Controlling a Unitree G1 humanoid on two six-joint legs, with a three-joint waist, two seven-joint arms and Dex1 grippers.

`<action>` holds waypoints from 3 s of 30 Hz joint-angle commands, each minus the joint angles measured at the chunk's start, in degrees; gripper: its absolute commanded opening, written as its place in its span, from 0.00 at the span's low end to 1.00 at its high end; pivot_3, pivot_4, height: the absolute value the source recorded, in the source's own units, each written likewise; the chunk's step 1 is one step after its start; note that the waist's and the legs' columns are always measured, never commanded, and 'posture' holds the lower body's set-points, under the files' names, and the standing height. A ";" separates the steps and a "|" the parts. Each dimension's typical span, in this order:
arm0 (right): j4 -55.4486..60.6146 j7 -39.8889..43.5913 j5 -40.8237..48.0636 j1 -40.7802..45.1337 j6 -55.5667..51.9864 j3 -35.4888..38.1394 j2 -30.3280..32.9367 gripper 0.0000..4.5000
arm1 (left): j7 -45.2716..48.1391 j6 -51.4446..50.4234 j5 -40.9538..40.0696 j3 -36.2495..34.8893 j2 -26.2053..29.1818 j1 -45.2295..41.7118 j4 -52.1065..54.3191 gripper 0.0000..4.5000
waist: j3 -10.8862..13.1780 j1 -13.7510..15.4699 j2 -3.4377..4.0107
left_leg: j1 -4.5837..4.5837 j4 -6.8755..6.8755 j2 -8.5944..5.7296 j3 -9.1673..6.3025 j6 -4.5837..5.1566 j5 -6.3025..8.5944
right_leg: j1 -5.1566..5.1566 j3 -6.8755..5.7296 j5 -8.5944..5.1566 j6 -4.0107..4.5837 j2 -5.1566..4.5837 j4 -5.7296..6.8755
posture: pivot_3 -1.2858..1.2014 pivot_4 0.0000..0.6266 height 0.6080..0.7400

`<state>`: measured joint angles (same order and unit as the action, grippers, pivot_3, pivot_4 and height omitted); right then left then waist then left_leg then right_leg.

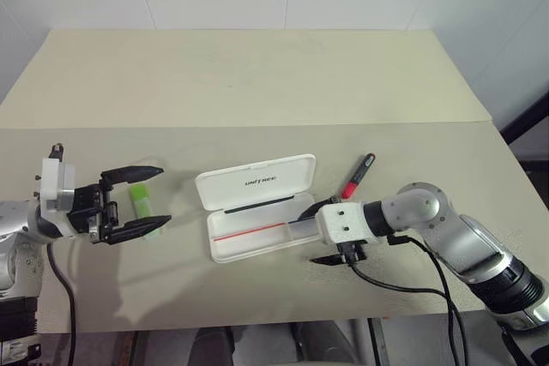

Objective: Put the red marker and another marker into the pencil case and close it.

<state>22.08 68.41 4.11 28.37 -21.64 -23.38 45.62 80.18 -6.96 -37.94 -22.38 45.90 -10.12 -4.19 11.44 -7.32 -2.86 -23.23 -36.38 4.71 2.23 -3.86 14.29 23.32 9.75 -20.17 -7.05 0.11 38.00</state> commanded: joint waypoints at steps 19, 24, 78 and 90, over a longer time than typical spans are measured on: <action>-23.94 6.81 -4.41 11.91 16.48 7.42 8.87 1.00 | -0.62 2.08 0.09 1.78 -2.41 -1.90 -0.70 1.00 | 0.05 0.82 0.08 | 0.00 -0.09 0.00 0.06 0.01 0.00 | 0.00 0.02 0.02 -0.02 -0.01 0.00 | 0.52 0.24 1.00; -34.15 8.34 -8.88 17.74 24.86 5.14 7.63 1.00 | -1.32 2.28 -0.13 1.47 -2.80 -0.48 0.41 1.00 | 0.08 0.80 0.14 | 0.02 -0.09 0.00 0.07 0.01 0.00 | 0.00 0.02 0.02 -0.02 -0.02 0.03 | 0.52 0.24 1.00; -75.72 14.15 -19.01 36.72 42.53 -0.78 -11.07 0.13 | -8.65 1.74 -2.18 -4.12 -4.41 12.04 12.14 1.00 | 0.16 -2.38 0.26 | 1.18 -0.24 -0.10 -0.05 0.03 0.02 | -1.46 -0.03 0.08 -0.11 -0.20 -0.19 | 0.52 0.24 1.00; -68.96 -1.81 -20.19 40.03 37.31 4.14 -9.69 0.13 | -6.42 1.28 -1.45 -1.46 -4.09 6.78 8.41 1.00 | 0.18 -2.41 0.30 | 0.87 0.27 -0.10 0.02 -0.02 -0.01 | -0.88 -0.01 0.04 -0.05 -0.21 -0.22 | 0.52 0.24 1.00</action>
<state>-49.54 68.25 -16.79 66.43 16.22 -21.71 34.42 73.29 -5.76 -38.97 -23.56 41.02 -2.92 4.18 11.63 -9.73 -2.56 -22.37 -36.04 4.63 2.25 -3.88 14.28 22.48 9.73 -20.16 -7.06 -0.08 37.78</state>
